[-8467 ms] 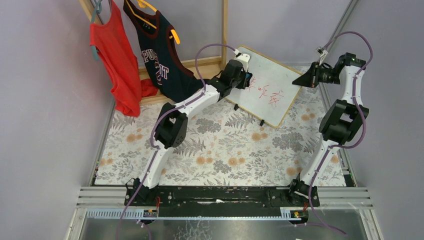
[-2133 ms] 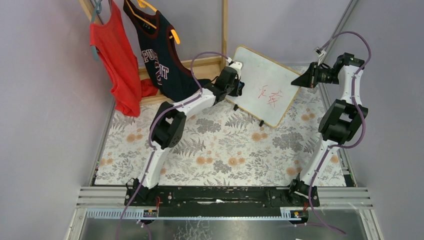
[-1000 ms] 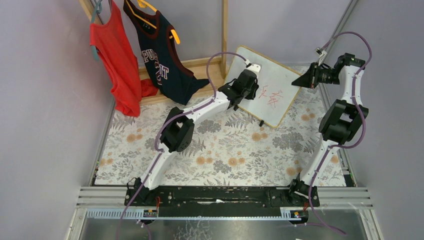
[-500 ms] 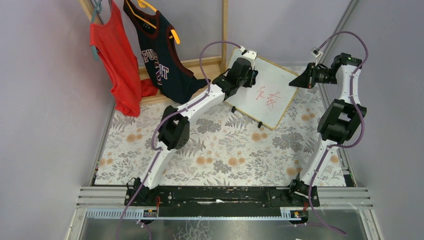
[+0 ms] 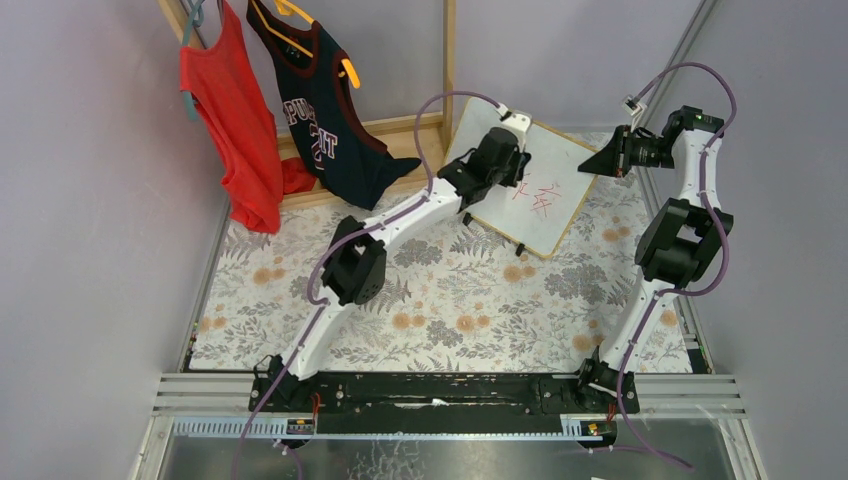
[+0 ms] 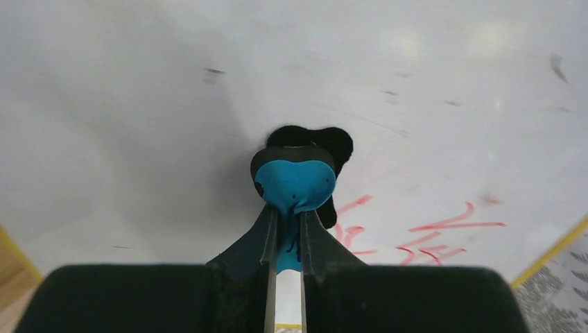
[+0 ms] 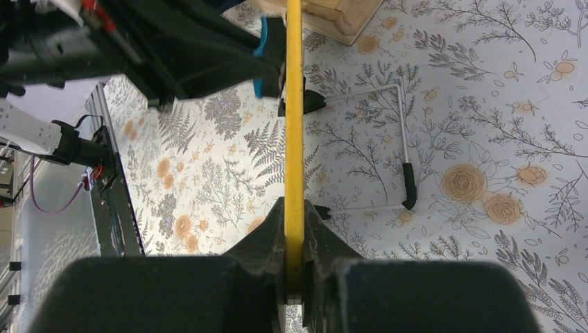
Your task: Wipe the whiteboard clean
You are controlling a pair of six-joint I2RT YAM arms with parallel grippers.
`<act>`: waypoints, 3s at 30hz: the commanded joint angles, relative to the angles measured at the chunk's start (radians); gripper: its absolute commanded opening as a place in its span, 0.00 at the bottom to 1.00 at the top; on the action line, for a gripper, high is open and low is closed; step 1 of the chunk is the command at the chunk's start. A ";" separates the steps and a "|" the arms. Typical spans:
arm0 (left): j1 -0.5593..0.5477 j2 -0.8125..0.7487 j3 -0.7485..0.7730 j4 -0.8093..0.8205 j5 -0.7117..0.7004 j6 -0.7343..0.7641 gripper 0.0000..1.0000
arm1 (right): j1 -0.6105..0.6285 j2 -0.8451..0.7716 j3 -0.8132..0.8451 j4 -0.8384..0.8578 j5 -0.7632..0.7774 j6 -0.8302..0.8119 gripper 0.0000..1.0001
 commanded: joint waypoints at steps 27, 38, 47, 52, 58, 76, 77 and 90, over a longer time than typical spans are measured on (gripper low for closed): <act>0.121 -0.050 -0.132 0.018 0.024 -0.026 0.00 | 0.028 0.009 -0.001 -0.026 0.083 -0.075 0.00; -0.019 0.023 -0.058 0.008 0.042 -0.052 0.00 | 0.030 0.006 0.000 -0.026 0.084 -0.070 0.00; -0.091 0.049 -0.046 0.025 0.069 -0.116 0.00 | 0.031 0.005 0.000 -0.025 0.083 -0.068 0.00; -0.094 0.030 -0.090 0.031 0.049 -0.107 0.00 | 0.030 0.006 -0.001 -0.023 0.085 -0.067 0.00; -0.001 -0.058 -0.270 0.084 0.066 -0.128 0.00 | 0.031 0.001 -0.005 -0.024 0.086 -0.070 0.00; -0.062 0.009 -0.164 0.034 0.070 -0.133 0.00 | 0.030 0.003 -0.005 -0.022 0.084 -0.069 0.00; -0.077 0.023 -0.143 0.030 0.074 -0.137 0.00 | 0.031 0.003 -0.007 -0.022 0.084 -0.071 0.00; -0.149 0.080 -0.036 0.030 0.106 -0.196 0.00 | 0.030 0.007 -0.008 -0.022 0.083 -0.068 0.00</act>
